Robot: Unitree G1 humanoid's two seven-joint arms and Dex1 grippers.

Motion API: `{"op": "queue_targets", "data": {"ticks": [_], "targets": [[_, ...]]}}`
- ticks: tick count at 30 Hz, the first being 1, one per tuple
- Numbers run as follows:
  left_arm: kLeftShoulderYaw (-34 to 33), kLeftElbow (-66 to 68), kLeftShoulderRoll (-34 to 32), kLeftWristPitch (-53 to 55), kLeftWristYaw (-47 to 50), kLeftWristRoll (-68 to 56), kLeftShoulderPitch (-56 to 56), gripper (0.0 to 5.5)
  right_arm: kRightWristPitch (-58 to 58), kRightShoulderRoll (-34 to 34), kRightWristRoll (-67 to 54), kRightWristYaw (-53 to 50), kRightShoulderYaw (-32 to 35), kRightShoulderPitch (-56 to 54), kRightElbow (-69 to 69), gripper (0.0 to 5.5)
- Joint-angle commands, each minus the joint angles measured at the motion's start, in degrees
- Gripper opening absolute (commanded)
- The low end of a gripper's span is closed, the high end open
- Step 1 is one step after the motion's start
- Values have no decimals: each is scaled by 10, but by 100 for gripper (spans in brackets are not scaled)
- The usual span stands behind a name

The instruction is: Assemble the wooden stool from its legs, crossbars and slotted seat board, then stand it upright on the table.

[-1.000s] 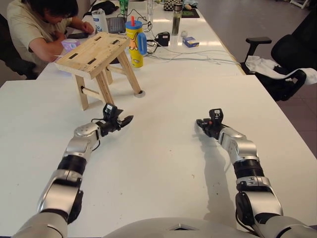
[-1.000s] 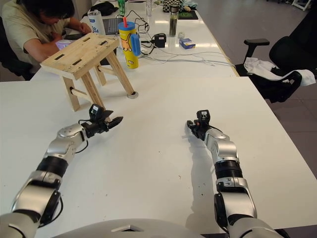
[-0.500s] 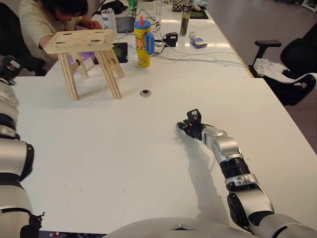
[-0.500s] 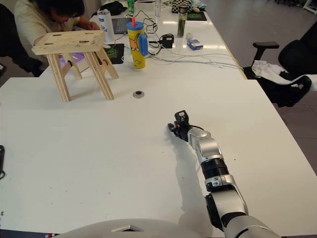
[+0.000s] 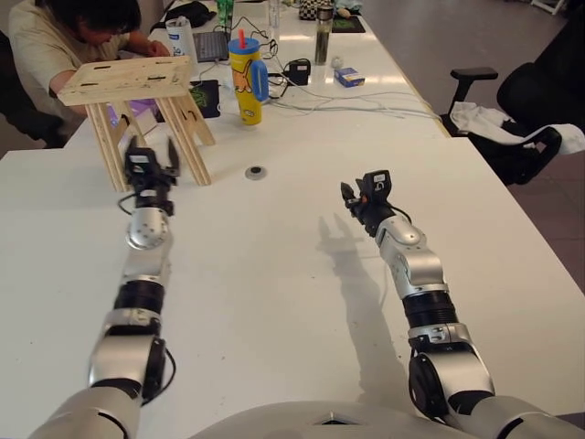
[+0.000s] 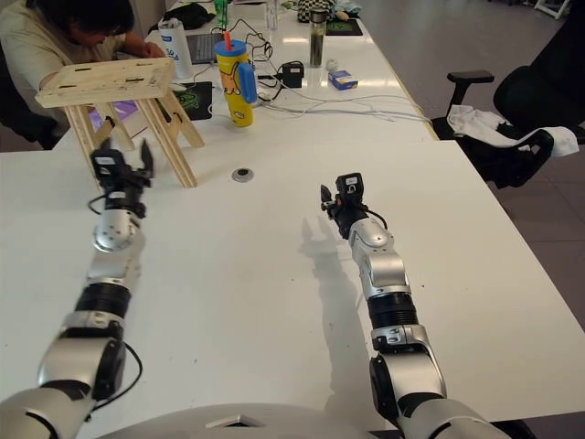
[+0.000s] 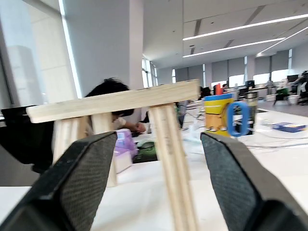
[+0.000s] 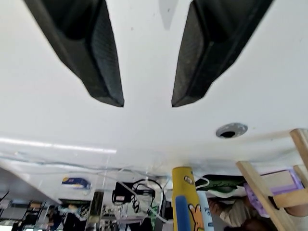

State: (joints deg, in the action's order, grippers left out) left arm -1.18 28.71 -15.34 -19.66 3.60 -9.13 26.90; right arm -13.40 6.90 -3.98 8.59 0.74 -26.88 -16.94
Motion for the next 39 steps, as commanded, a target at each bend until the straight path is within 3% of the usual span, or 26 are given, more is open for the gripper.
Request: {"op": "queue_targets", "data": {"ticks": [1, 12, 23, 39], "targets": [[15, -108, 52, 85, -16, -22, -5, 323, 22, -12, 25, -25, -11, -48, -20, 182], [6, -120, 90, 163, -13, 16, 41, 323, 112, -59, 3, -24, 3, -89, -84, 182], [-11, -11, 120, 115, -13, 34, 88, 323, 155, -67, -1, -27, 10, -137, -152, 182], [-5, 9, 139, 96, -34, 53, 91, 323, 200, -61, 14, -33, 10, -159, -205, 182]]}}
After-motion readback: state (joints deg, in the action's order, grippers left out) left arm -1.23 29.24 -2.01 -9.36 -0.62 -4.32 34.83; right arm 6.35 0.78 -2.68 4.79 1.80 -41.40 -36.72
